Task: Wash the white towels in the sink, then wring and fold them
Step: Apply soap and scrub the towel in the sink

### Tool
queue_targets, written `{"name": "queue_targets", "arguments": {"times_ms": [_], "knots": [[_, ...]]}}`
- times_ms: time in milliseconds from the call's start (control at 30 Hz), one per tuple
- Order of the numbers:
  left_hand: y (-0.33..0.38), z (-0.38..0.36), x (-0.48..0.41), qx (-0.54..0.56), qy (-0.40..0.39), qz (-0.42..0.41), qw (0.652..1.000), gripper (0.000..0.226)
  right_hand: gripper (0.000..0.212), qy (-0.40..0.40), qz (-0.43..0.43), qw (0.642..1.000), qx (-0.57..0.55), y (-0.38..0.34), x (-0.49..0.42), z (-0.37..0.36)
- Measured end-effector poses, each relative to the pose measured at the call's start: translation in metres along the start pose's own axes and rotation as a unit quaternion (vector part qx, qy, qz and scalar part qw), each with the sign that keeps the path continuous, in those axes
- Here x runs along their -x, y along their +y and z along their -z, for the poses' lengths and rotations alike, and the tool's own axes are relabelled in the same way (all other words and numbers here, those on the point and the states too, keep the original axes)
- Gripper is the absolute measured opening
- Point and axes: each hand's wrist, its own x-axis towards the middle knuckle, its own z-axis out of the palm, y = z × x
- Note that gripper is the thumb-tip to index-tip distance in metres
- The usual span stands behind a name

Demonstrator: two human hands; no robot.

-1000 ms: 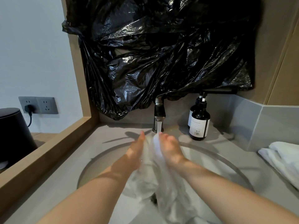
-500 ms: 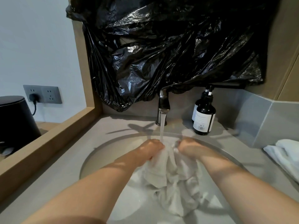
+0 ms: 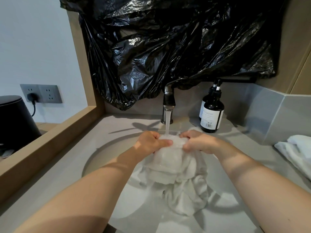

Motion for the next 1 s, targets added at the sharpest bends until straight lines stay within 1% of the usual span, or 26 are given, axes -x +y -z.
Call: {"name": "queue_targets", "arguments": {"times_ms": [33,67,133,167,200,233,300,333,367,400,433,467,500,567,600,667,700,733,767,800,833,867,933,1000], "knots": [[0.001,0.001,0.001,-0.003,0.005,-0.004,1.0,0.045,0.051,-0.013,-0.007,1.0,-0.019,0.001,0.0,0.002],[0.001,0.004,0.0,-0.001,0.004,-0.001,1.0,0.042,0.054,-0.028,-0.006,0.998,-0.051,0.002,0.002,0.003],[0.002,0.008,0.0,0.021,-0.029,0.013,0.999,0.027,0.051,-0.047,-0.006,0.987,-0.151,0.005,0.002,0.007],[0.001,0.01,0.0,0.034,-0.059,0.018,0.998,0.025,0.048,-0.048,-0.003,0.978,-0.202,0.004,0.005,0.01],[-0.001,0.011,0.0,0.04,-0.097,0.018,0.994,0.03,0.044,-0.05,0.003,0.968,-0.247,0.003,0.005,0.012],[-0.004,0.011,0.002,0.04,-0.142,0.018,0.989,0.043,0.042,-0.052,0.013,0.956,-0.287,0.002,0.005,0.014],[-0.01,0.006,0.006,-0.012,-0.252,0.055,0.966,0.079,0.038,-0.042,0.026,0.936,-0.35,-0.001,0.005,0.017],[-0.013,0.003,0.009,-0.047,-0.298,0.076,0.95,0.085,0.035,-0.031,0.023,0.928,-0.37,-0.002,0.005,0.019],[-0.015,0.002,0.01,-0.066,-0.321,0.087,0.941,0.077,0.033,-0.021,0.017,0.925,-0.379,-0.004,0.004,0.02],[-0.013,0.004,0.011,-0.064,-0.319,0.089,0.941,0.061,0.032,-0.011,0.008,0.927,-0.374,-0.003,0.004,0.02],[-0.013,0.008,0.01,-0.034,-0.293,0.089,0.951,0.045,0.032,-0.001,-0.002,0.935,-0.354,-0.001,0.003,0.019],[-0.013,0.013,0.008,0.014,-0.25,0.1,0.963,0.036,0.033,0.011,-0.012,0.946,-0.325,0.003,0.002,0.018],[-0.015,0.019,0.004,0.085,-0.204,0.115,0.968,0.034,0.034,0.02,-0.02,0.955,-0.297,0.007,0.002,0.016],[-0.02,0.03,-0.001,0.234,-0.131,0.117,0.956,0.041,0.042,0.017,-0.036,0.963,-0.268,0.014,0.002,0.012],[-0.02,0.032,-0.002,0.277,-0.099,0.122,0.948,0.047,0.045,0.002,-0.04,0.962,-0.271,0.015,0.003,0.011],[-0.019,0.032,-0.002,0.313,-0.03,0.135,0.94,0.059,0.044,-0.044,-0.031,0.952,-0.302,0.011,0.005,0.009],[-0.016,0.03,-0.003,0.328,0.006,0.141,0.934,0.06,0.041,-0.055,-0.02,0.946,-0.319,0.006,0.006,0.005],[-0.011,0.027,-0.003,0.345,0.026,0.142,0.927,0.06,0.037,-0.042,-0.007,0.942,-0.334,-0.001,0.007,0.0],[-0.008,0.023,-0.005,0.343,0.043,0.151,0.926,0.06,0.032,-0.007,0.007,0.936,-0.351,-0.01,0.007,-0.007],[-0.003,0.018,-0.006,0.331,0.052,0.163,0.928,0.061,0.027,0.05,0.019,0.929,-0.367,-0.018,0.005,-0.017],[0.001,0.01,-0.006,0.292,0.063,0.172,0.939,0.06,0.021,0.111,0.029,0.917,-0.382,-0.027,0.005,-0.028],[0.006,0.003,-0.004,0.264,0.072,0.163,0.948,0.054,0.015,0.163,0.035,0.907,-0.387,-0.036,0.005,-0.041],[0.012,-0.012,0.001,0.234,0.063,0.144,0.959,0.043,0.009,0.231,0.053,0.901,-0.363,-0.053,0.003,-0.064],[0.014,-0.018,0.007,0.252,0.038,0.147,0.956,0.05,0.01,0.284,0.054,0.907,-0.308,-0.06,0.002,-0.076]]}}
